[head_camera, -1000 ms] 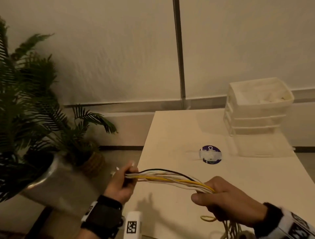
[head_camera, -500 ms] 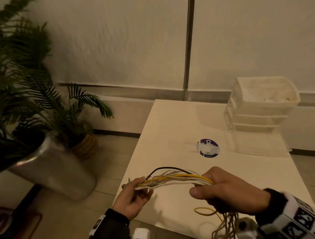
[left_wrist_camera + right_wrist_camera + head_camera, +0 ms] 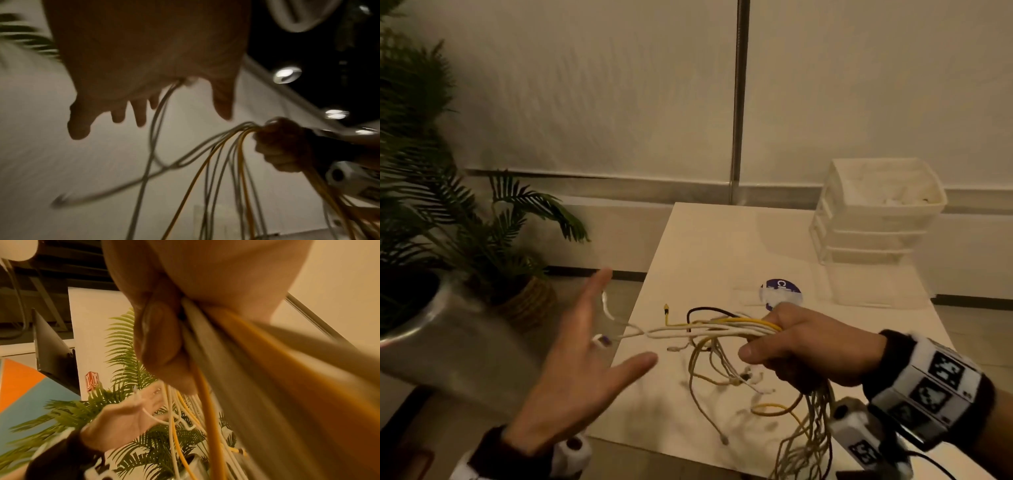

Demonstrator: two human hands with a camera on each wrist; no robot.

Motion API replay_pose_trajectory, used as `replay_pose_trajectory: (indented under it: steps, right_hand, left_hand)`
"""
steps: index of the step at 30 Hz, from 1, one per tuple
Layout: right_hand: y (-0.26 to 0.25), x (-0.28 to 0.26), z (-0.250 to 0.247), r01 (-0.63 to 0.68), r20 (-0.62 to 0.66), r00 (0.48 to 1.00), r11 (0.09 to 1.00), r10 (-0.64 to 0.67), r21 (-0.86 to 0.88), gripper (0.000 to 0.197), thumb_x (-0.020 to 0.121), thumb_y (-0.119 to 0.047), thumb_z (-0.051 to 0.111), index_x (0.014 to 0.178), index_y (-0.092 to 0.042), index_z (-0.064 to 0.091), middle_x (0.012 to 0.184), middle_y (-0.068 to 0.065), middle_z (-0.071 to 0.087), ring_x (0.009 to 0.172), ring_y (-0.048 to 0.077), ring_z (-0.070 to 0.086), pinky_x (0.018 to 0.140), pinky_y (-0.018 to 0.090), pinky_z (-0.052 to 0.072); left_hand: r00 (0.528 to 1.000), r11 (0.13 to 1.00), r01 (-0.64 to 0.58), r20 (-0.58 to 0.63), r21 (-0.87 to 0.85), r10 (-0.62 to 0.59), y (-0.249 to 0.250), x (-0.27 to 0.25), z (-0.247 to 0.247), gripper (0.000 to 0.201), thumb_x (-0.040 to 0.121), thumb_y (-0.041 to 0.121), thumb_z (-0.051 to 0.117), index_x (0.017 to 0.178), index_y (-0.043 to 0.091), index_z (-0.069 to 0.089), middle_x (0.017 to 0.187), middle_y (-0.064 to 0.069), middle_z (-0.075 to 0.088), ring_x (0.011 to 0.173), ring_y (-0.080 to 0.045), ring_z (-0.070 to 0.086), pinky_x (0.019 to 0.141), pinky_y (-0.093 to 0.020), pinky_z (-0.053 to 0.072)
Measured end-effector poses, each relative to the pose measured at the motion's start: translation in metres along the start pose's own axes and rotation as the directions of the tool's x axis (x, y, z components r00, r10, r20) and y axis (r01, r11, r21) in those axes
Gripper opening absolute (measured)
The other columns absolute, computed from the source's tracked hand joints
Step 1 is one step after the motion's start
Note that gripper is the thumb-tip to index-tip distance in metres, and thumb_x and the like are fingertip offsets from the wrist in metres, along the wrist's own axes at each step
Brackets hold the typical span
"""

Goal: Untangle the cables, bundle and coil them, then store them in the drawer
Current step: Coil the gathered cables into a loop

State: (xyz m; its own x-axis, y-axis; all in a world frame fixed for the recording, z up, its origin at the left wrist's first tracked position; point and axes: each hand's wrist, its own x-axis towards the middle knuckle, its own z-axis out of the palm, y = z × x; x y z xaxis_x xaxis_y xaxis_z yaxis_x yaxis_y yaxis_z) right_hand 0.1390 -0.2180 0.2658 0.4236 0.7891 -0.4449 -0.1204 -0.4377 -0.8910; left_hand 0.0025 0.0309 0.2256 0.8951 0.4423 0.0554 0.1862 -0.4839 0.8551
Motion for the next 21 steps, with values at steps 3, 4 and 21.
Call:
replay_pose_trajectory:
  steps: [3, 4, 21]
  right_hand:
    - [-0.001, 0.002, -0.003, 0.001, -0.054, 0.999, 1.000, 0.001, 0.027, 0.042, 0.073, -0.028, 0.068, 0.046, -0.017, 0.038, 0.044, 0.002, 0.028, 0.037, 0.015, 0.021, 0.041, 0.021, 0.020]
    - [-0.002, 0.000, -0.005, 0.002, -0.073, 0.997, 0.999, 0.001, 0.040, 0.042, 0.073, -0.026, 0.068, 0.046, -0.017, 0.037, 0.044, 0.002, 0.026, 0.037, 0.014, 0.020, 0.042, 0.021, 0.019]
    - [-0.001, -0.008, -0.013, 0.056, -0.141, 0.989, 0.998, -0.050, 0.039, 0.037, 0.078, -0.027, 0.067, 0.054, -0.017, 0.041, 0.045, -0.001, 0.030, 0.037, 0.015, 0.025, 0.041, 0.023, 0.023]
  left_hand:
    - [0.994, 0.997, 0.016, -0.106, -0.081, -0.025, 0.003, 0.025, 0.000, 0.113, 0.061, 0.035, 0.085, 0.149, 0.043, 0.016, 0.154, 0.019, 0.030, 0.136, -0.005, 0.029, 0.105, -0.030, 0.030]
    - [0.969, 0.974, 0.077, -0.215, -0.212, -0.124, -0.011, 0.034, -0.012, 0.109, 0.061, 0.033, 0.084, 0.150, 0.033, 0.021, 0.151, 0.009, 0.037, 0.135, -0.012, 0.036, 0.102, -0.031, 0.033]
    - [0.938, 0.950, -0.010, 0.326, -0.312, 0.117, 0.026, 0.058, 0.088, 0.032, 0.080, 0.014, 0.077, 0.062, 0.001, 0.054, 0.051, -0.009, 0.045, 0.045, -0.019, 0.048, 0.048, -0.026, 0.039]
